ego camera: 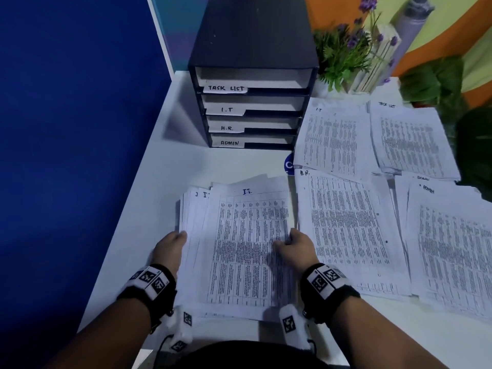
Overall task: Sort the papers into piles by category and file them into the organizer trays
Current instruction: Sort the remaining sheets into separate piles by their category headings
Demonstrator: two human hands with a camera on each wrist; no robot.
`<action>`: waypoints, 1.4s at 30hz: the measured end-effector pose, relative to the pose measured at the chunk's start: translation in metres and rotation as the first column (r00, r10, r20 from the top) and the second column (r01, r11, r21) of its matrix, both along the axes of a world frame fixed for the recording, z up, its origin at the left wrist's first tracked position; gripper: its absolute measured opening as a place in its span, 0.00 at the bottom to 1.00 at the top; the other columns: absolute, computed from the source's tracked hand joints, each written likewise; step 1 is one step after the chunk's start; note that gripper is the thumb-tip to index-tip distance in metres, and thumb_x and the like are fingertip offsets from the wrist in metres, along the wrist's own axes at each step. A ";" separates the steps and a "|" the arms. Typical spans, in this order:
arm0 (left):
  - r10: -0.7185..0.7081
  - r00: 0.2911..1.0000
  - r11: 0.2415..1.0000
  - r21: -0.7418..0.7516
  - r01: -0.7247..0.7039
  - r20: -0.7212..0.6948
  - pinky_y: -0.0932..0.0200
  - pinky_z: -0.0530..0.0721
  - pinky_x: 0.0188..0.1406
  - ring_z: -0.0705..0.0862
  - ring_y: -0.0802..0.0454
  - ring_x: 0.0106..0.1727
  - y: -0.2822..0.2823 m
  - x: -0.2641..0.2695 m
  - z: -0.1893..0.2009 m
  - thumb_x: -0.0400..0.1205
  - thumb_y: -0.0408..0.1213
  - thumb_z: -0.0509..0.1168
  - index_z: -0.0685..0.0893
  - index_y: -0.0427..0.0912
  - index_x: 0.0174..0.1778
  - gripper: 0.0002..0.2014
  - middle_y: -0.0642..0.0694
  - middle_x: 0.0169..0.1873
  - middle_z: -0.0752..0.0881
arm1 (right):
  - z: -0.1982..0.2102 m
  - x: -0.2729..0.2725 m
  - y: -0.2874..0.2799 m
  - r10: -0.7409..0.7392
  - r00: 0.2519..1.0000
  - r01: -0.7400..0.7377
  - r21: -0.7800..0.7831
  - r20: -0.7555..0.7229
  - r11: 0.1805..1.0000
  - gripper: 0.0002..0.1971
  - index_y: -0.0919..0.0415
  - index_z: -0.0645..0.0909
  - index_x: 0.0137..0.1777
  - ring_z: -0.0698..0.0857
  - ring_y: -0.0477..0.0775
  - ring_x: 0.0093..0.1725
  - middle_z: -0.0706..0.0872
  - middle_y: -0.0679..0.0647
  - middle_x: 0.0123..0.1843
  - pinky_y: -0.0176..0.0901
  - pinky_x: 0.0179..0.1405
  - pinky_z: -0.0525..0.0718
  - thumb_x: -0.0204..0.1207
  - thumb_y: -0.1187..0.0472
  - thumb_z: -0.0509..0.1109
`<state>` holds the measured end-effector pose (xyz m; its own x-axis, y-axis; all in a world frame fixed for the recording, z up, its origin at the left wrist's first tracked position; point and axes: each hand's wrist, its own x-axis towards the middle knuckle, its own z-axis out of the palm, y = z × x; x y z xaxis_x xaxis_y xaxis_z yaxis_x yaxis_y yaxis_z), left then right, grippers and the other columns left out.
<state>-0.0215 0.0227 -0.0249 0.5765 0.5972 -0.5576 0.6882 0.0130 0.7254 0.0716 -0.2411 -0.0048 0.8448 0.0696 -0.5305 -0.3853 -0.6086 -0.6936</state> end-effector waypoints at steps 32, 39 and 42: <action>-0.214 0.965 0.974 0.113 0.198 0.152 0.53 0.73 0.71 0.79 0.52 0.65 -0.009 0.018 0.034 0.82 0.52 0.65 0.83 0.48 0.63 0.17 0.49 0.69 0.79 | 0.017 0.011 -0.022 -0.371 0.928 0.350 0.431 -0.037 0.832 0.14 0.56 0.81 0.47 0.82 0.56 0.36 0.86 0.56 0.40 0.48 0.36 0.83 0.77 0.77 0.66; -0.320 0.935 0.939 -0.079 0.334 0.150 0.43 0.82 0.65 0.86 0.53 0.60 -0.025 0.029 0.036 0.72 0.41 0.77 0.82 0.60 0.59 0.21 0.57 0.58 0.88 | 0.022 0.025 -0.036 -0.384 0.920 0.300 0.497 0.075 0.815 0.14 0.56 0.80 0.51 0.83 0.55 0.36 0.85 0.53 0.39 0.49 0.36 0.85 0.76 0.76 0.67; -0.231 0.957 0.965 -0.085 0.249 0.174 0.44 0.82 0.65 0.86 0.53 0.60 -0.028 0.031 0.037 0.68 0.52 0.79 0.83 0.54 0.58 0.24 0.56 0.57 0.88 | 0.024 0.026 -0.045 -0.426 0.904 0.329 0.587 0.031 0.740 0.21 0.50 0.86 0.49 0.87 0.56 0.46 0.91 0.55 0.50 0.52 0.46 0.85 0.76 0.80 0.65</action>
<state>0.0099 -0.0052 0.0124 0.7828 0.3732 -0.4979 0.5547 -0.0560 0.8301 0.0980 -0.2858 0.0192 0.9316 -0.0324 -0.3620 -0.3589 0.0748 -0.9304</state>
